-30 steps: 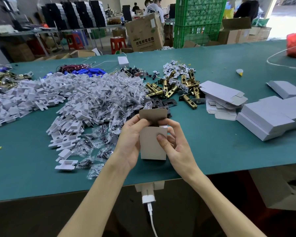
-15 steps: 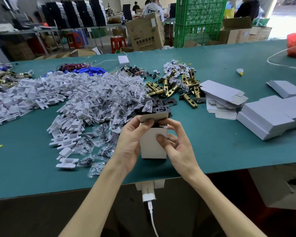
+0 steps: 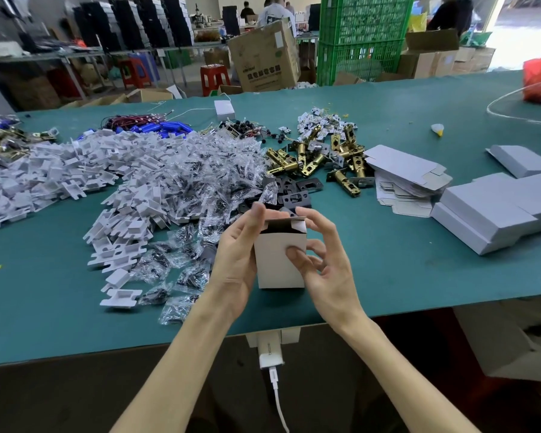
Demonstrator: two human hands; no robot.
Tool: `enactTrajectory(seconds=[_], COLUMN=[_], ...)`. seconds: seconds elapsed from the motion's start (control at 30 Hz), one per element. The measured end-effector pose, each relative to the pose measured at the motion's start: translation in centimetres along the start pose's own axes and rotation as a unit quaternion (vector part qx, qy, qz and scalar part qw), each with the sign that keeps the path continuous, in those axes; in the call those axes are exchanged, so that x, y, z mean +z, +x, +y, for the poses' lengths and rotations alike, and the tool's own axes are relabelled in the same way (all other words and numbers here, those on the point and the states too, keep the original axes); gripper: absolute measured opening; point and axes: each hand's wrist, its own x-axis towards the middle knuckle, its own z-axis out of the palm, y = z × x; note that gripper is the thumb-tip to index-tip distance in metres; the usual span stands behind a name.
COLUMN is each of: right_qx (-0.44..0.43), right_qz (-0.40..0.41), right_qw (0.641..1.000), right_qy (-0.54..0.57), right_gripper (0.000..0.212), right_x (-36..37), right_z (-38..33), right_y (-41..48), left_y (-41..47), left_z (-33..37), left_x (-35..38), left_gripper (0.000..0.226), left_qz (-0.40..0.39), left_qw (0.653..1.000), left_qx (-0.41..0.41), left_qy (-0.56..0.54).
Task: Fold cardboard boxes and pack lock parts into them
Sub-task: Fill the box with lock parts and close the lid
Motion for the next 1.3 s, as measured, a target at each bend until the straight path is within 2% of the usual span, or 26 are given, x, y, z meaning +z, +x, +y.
enactTrajectory(seconds=[0.13,0.3,0.5,0.67,0.87,1.17,1.3], right_qx=[0.014,0.025,0.028,0.028,0.032,0.051,0.044], right_qz=[-0.004,-0.004,-0.005,0.004,-0.001,0.002,0.014], right_qw=[1.000,0.999,0.999,0.998,0.999,0.998,0.999], right_qy=[0.013,0.023,0.045,0.050,0.040,0.038,0.011], right_gripper=[0.039,0.025,0.035,0.043,0.028,0.021,0.016], right_x=[-0.1,0.0,-0.2,-0.1,0.2,0.1,0.0], right_z=[-0.3,-0.7,-1.0,-1.1,-1.3,-2.2,-2.7], right_y=[0.1,0.1,0.1,0.2,0.3,0.5,0.9], left_y=[0.2,0.1,-0.3,-0.1,-0.2,-0.4,0.0], left_z=[-0.4,-0.8,-0.2,-0.2,-0.5,0.1,0.4], left_x=[0.0,-0.2,-0.5,-1.1,-1.1,-1.4,-1.2], left_gripper=[0.017,0.016,0.031,0.031,0.024,0.021,0.020], left_qz=[-0.007,-0.005,-0.040,-0.047,-0.009,-0.026,-0.024], left_qw=[1.000,0.995,0.975,0.956,0.920,0.931,0.924], left_qx=[0.016,0.074,0.140,0.164,0.218,0.182,0.185], left_qy=[0.006,0.072,0.168,0.239,0.327,0.316,0.335])
